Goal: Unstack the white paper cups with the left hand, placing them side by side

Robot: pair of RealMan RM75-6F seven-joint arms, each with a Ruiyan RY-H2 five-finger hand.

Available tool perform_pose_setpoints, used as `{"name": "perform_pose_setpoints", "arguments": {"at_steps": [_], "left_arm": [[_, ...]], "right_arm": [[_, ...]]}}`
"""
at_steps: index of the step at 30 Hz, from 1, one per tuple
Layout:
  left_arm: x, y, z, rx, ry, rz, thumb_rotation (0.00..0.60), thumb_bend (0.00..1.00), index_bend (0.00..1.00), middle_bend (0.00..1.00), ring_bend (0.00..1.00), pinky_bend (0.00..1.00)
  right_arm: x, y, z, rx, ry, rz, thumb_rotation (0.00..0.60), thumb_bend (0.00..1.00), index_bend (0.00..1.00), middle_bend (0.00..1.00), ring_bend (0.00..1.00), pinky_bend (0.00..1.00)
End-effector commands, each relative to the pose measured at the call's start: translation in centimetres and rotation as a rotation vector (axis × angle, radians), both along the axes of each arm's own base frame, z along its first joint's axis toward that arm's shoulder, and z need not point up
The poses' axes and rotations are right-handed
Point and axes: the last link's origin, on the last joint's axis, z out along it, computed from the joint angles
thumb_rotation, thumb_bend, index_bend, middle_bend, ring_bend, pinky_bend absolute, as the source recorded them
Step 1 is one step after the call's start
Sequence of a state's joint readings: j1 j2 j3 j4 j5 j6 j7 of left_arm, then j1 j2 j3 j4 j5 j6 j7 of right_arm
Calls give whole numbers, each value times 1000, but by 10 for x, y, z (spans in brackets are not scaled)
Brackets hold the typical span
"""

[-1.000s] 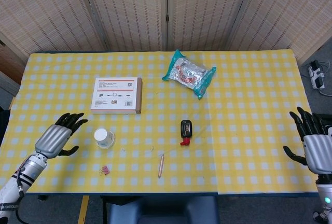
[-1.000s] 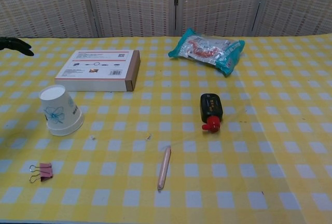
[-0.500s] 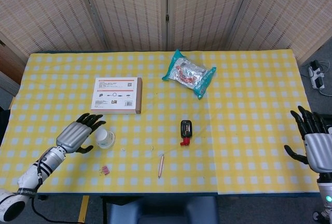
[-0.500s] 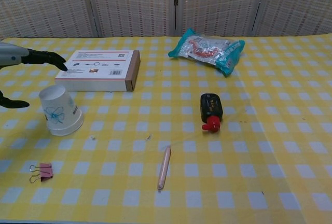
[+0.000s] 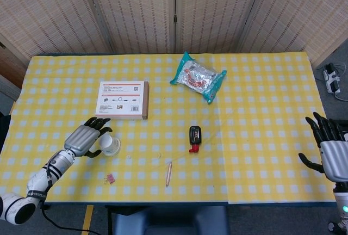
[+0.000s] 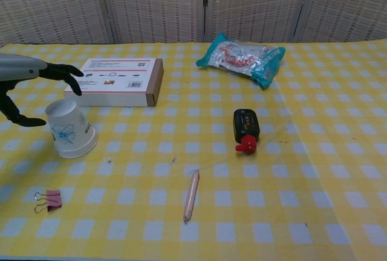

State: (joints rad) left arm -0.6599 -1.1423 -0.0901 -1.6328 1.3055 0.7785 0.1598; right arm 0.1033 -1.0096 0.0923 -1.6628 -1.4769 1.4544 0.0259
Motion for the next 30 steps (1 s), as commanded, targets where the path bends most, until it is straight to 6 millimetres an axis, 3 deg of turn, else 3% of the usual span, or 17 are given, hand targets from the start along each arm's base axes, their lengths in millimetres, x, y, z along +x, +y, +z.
{"name": "perform_pose_setpoints", "arguments": {"at_steps": [1, 21, 30], "left_arm": [[0, 0, -2, 0, -2, -4, 600, 350, 273, 57, 53, 2], [0, 3, -8, 9, -3, -15, 600, 379, 333, 87, 69, 12], [1, 4, -8, 25, -18, -31, 600, 414, 405, 135, 100, 32]], "right_arm": [[0, 0, 0, 0, -1, 0, 600, 270, 0, 0, 39, 0], [-3, 1, 0, -1, -9, -7, 600, 270, 0, 0, 37, 0], [-2, 1, 0, -2, -10, -8, 600, 269, 0, 0, 37, 0]]}}
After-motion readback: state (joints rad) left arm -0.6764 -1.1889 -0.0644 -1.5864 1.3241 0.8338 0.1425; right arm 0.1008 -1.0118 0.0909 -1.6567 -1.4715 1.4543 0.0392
